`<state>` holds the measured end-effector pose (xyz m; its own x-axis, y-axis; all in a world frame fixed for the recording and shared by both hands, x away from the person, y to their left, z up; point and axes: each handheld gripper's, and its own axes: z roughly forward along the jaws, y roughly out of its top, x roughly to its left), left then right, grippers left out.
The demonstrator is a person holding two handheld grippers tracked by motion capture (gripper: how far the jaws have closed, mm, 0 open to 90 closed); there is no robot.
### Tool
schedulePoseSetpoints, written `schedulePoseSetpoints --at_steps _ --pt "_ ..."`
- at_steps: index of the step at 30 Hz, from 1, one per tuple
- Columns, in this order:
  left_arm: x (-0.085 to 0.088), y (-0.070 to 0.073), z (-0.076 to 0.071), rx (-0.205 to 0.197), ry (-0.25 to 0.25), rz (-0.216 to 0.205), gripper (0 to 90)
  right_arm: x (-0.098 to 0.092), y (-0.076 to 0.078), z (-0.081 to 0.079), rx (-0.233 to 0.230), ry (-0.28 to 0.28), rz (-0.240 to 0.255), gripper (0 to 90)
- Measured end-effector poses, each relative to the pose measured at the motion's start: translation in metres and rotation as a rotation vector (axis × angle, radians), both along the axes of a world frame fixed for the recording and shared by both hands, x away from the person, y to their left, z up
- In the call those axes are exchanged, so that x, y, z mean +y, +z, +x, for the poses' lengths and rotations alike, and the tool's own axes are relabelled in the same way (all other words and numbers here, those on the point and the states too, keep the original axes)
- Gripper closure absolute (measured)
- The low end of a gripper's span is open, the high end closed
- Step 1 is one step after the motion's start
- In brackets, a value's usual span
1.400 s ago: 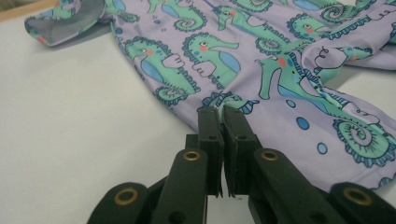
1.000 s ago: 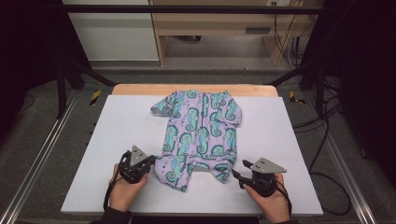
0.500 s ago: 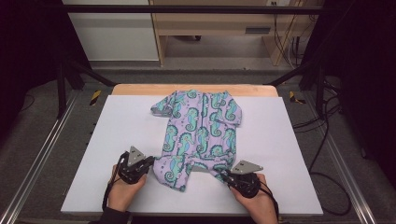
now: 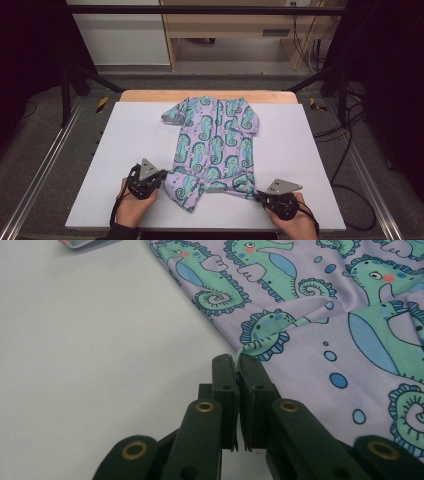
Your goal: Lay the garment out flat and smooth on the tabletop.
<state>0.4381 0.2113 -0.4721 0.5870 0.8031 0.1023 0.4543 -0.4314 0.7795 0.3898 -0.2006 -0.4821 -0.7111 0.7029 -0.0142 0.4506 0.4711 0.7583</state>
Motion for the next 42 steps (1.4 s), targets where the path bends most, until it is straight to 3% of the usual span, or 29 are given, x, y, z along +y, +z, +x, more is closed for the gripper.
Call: schedulePoseSetpoints --at_steps 5,9,12,16,20,22,25,31,34,37,42 --pt "0.000 -0.001 -0.003 -0.005 -0.003 -0.016 86.8 0.005 0.007 0.003 -0.038 -0.014 0.068 52.0" --pt "0.001 -0.003 -0.004 0.002 -0.009 -0.027 86.7 0.010 0.020 0.015 -0.061 -0.032 0.115 43.7" --pt "0.000 -0.003 -0.006 -0.001 -0.014 -0.026 86.7 0.018 0.023 0.030 -0.047 -0.020 0.130 42.7" --pt "-0.003 -0.004 -0.010 -0.005 -0.027 -0.026 86.7 0.030 0.018 0.049 0.003 -0.001 0.146 46.2" --pt "-0.004 -0.004 -0.011 -0.005 -0.034 -0.026 86.6 0.044 0.019 0.052 0.010 0.046 0.132 79.3" --pt "-0.003 -0.004 -0.011 -0.006 -0.033 -0.026 86.7 0.050 0.022 0.048 0.013 0.064 0.131 87.2" --pt "-0.003 -0.004 -0.012 -0.010 -0.032 -0.025 86.6 0.063 0.024 0.033 0.021 0.106 0.111 88.5" --pt "-0.001 -0.005 -0.010 -0.022 -0.017 -0.027 86.7 0.089 0.017 -0.013 0.054 0.189 0.075 88.4" --pt "-0.001 -0.006 -0.010 -0.020 -0.017 -0.028 86.7 0.096 0.013 -0.028 0.051 0.195 0.045 79.9" --pt "0.000 -0.007 -0.010 -0.020 -0.017 -0.026 86.6 0.093 0.017 -0.036 0.027 0.182 0.051 68.9" --pt "0.001 -0.007 -0.008 -0.019 -0.011 -0.026 86.4 0.077 0.033 -0.042 -0.007 0.145 0.086 64.8"
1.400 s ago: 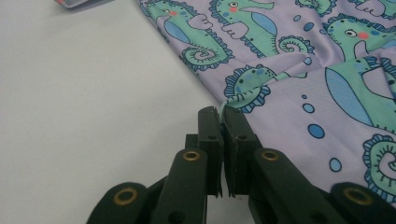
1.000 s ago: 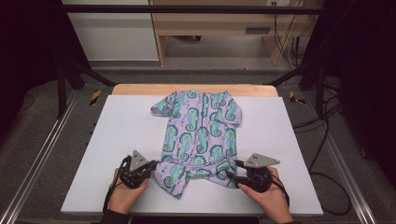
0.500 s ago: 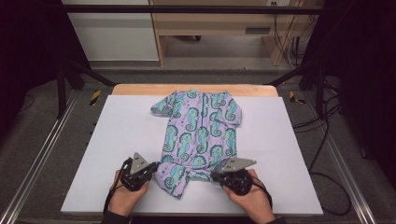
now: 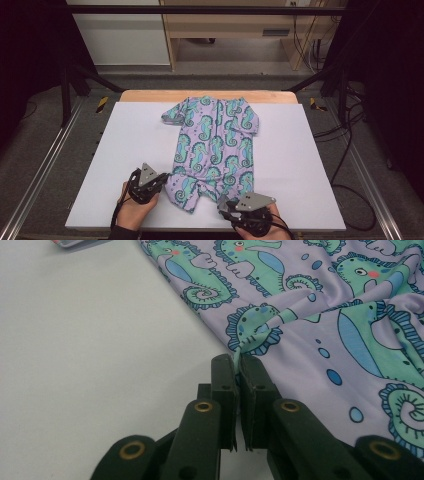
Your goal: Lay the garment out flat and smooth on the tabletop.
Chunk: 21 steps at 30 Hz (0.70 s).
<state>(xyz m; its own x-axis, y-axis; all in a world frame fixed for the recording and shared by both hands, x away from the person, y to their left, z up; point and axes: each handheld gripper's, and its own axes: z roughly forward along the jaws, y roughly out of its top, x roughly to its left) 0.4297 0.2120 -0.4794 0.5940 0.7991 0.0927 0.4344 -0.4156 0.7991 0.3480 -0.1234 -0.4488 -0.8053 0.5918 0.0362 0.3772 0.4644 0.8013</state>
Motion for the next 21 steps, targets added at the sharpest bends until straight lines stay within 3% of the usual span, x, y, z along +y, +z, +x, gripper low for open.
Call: schedulePoseSetpoints --at_steps 5,9,12,16,21 --pt "0.000 0.000 0.000 -0.002 -0.002 0.002 86.4 -0.019 0.016 0.002 -0.030 -0.059 0.038 63.4" --pt "-0.001 0.001 -0.001 -0.006 -0.003 0.004 86.5 -0.031 0.020 0.019 -0.041 -0.129 0.044 63.2" --pt "-0.002 0.001 -0.001 -0.008 -0.005 0.003 86.5 -0.031 0.009 0.040 -0.010 -0.174 0.017 60.7" --pt "-0.001 0.002 -0.002 -0.011 -0.009 0.001 86.4 -0.022 -0.011 0.062 0.046 -0.173 0.005 56.2" --pt "-0.001 0.003 -0.003 -0.012 -0.014 -0.004 86.5 -0.008 -0.026 0.064 0.075 -0.115 -0.016 50.5"
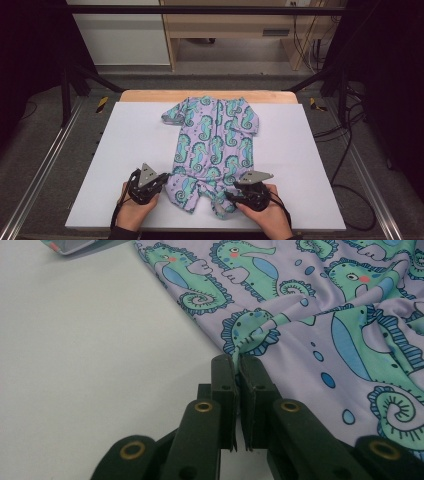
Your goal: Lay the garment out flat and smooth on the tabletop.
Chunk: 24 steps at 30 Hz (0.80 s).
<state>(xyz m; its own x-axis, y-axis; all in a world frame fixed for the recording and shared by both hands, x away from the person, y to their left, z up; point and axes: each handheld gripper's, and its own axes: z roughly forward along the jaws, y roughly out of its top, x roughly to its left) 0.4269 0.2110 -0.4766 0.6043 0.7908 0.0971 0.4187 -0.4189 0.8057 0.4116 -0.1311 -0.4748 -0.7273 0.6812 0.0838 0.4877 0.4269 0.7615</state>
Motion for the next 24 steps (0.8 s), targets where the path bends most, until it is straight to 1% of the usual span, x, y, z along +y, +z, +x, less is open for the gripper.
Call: schedulePoseSetpoints --at_steps 5,10,12,15,19,20,22,24 --pt "-0.001 0.001 -0.004 -0.003 -0.012 -0.002 86.4 0.005 -0.009 -0.012 0.008 0.058 -0.048 46.9" --pt "0.001 0.003 -0.012 -0.001 -0.030 -0.016 86.3 0.000 -0.008 -0.017 0.000 0.061 -0.027 44.2" --pt "0.004 0.003 -0.016 0.000 -0.036 -0.018 86.3 -0.003 -0.006 -0.019 -0.009 0.050 -0.024 43.8" --pt "0.008 0.004 -0.024 0.017 -0.054 -0.020 86.3 -0.009 -0.004 -0.018 -0.023 0.026 -0.020 41.3" --pt "0.011 0.003 -0.034 0.033 -0.078 -0.021 86.0 -0.022 0.000 -0.016 -0.056 -0.028 0.010 39.1" --pt "0.011 0.003 -0.036 0.033 -0.081 -0.021 85.4 -0.025 0.001 -0.015 -0.058 -0.041 0.016 38.5" --pt "0.011 0.003 -0.038 0.018 -0.083 -0.021 83.0 -0.031 0.000 -0.012 -0.060 -0.074 0.015 38.1" --pt "0.010 0.004 -0.038 0.003 -0.083 -0.028 82.5 -0.036 0.001 -0.010 -0.062 -0.101 0.020 38.2"
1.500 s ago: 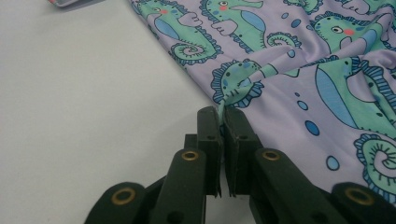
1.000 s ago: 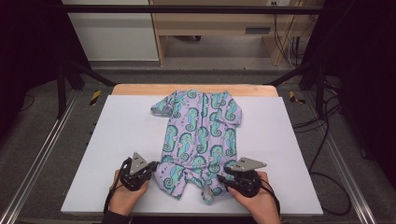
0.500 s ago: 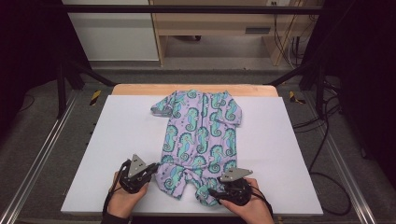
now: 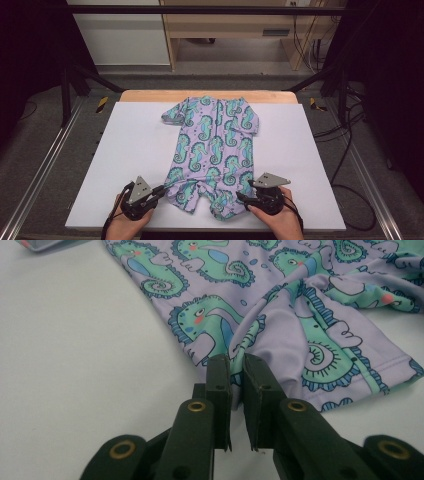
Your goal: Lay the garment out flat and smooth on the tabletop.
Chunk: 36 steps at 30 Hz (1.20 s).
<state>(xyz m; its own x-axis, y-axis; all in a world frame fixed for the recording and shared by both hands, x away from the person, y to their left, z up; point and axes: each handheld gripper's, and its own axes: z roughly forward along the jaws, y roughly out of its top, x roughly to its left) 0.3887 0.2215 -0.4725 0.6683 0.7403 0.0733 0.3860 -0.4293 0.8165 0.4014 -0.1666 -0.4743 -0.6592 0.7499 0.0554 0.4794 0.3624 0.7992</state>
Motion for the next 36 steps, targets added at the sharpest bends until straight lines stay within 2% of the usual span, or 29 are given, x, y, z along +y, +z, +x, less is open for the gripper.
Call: schedulePoseSetpoints --at_steps 2,4,7,8,10,12,14,16,18,20,22,24,27,29,31,36 --pt "-0.001 0.000 0.002 -0.010 0.001 -0.012 82.6 -0.002 -0.001 0.001 0.003 -0.010 0.006 38.2" --pt "-0.003 0.000 0.003 -0.012 -0.002 -0.003 82.1 -0.001 -0.002 0.001 0.005 -0.006 0.005 38.1" --pt "-0.001 0.002 0.000 -0.035 0.013 -0.010 78.2 0.000 -0.003 0.002 0.004 -0.014 -0.006 36.6" --pt "0.001 0.004 0.000 -0.049 0.027 -0.020 75.2 0.000 -0.004 0.002 0.003 -0.022 -0.010 36.0" --pt "0.006 0.010 0.000 -0.072 0.063 -0.067 69.0 -0.002 -0.005 0.004 0.006 -0.032 -0.007 35.0" --pt "0.010 0.016 0.002 -0.091 0.077 -0.104 65.8 -0.004 -0.007 0.006 0.010 -0.045 -0.006 33.6" --pt "0.011 0.020 0.008 -0.090 0.094 -0.105 61.9 -0.006 -0.009 0.007 0.015 -0.052 -0.006 33.1" --pt "0.008 0.021 0.016 -0.086 0.089 -0.089 58.6 -0.006 -0.011 0.010 0.019 -0.057 -0.010 32.5" --pt "0.005 0.021 0.025 -0.066 0.065 -0.074 55.3 -0.007 -0.011 0.013 0.019 -0.063 -0.008 32.1" --pt "0.001 0.019 0.034 -0.049 0.045 -0.042 50.9 -0.008 -0.011 0.014 0.019 -0.068 -0.006 31.6" --pt "0.000 0.018 0.042 -0.045 0.048 -0.043 49.5 -0.010 -0.012 0.017 0.031 -0.069 -0.004 29.6" --pt "-0.002 0.017 0.051 -0.026 0.036 -0.056 44.3 -0.010 -0.014 0.022 0.041 -0.062 -0.015 27.5" --pt "-0.004 0.013 0.062 -0.004 0.041 -0.035 43.3 -0.008 -0.015 0.029 0.069 -0.045 -0.021 22.8" --pt "-0.005 0.009 0.066 0.027 0.040 -0.032 43.3 -0.006 -0.016 0.031 0.077 -0.037 -0.026 21.7" --pt "-0.007 0.002 0.067 0.063 0.032 -0.005 43.3 -0.004 -0.016 0.032 0.071 -0.032 -0.034 20.9" --pt "-0.014 -0.010 0.066 0.116 0.019 0.027 43.6 -0.002 -0.019 0.028 0.032 -0.017 -0.069 18.9"
